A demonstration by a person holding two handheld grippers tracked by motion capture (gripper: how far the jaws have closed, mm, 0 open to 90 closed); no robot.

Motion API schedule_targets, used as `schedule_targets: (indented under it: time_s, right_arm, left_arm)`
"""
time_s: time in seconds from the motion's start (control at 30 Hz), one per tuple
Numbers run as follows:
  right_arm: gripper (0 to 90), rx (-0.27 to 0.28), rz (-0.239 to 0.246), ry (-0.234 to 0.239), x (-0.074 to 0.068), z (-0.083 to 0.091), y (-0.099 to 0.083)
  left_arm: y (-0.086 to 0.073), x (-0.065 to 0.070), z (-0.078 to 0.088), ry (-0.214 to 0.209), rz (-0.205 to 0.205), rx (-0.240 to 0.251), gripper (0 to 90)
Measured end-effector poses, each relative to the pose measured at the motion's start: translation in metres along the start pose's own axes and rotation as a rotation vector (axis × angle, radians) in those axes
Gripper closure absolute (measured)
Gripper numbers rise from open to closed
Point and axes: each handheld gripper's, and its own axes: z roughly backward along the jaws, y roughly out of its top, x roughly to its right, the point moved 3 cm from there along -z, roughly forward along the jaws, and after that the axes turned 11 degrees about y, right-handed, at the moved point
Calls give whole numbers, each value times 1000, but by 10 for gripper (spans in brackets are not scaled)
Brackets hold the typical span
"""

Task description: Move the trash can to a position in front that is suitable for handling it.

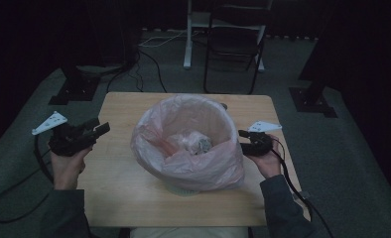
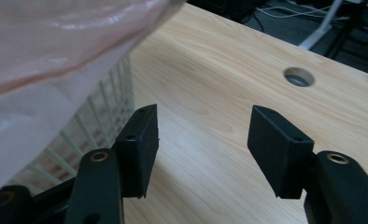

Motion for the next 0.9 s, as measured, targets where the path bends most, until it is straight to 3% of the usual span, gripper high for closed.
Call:
schedule_targets:
  time_s: [0.27,0.5,0.7,0.9]
  right_arm:
    - [460,24,-8,143,-13,-15,3]
    - [469,24,-7,160,-16,-19,2]
    - [474,15,9,173,-22,-24,3]
    - [478,9,20,163,-27,-29,4]
  left_arm:
    - [1,15,-6,-16,-56,-25,431]
    - [2,28,-11,-32,-86,-38,430]
    - [-2,43,-22,-47,-140,-78,429]
    - [-5,39,-23,-75,-121,-78,441]
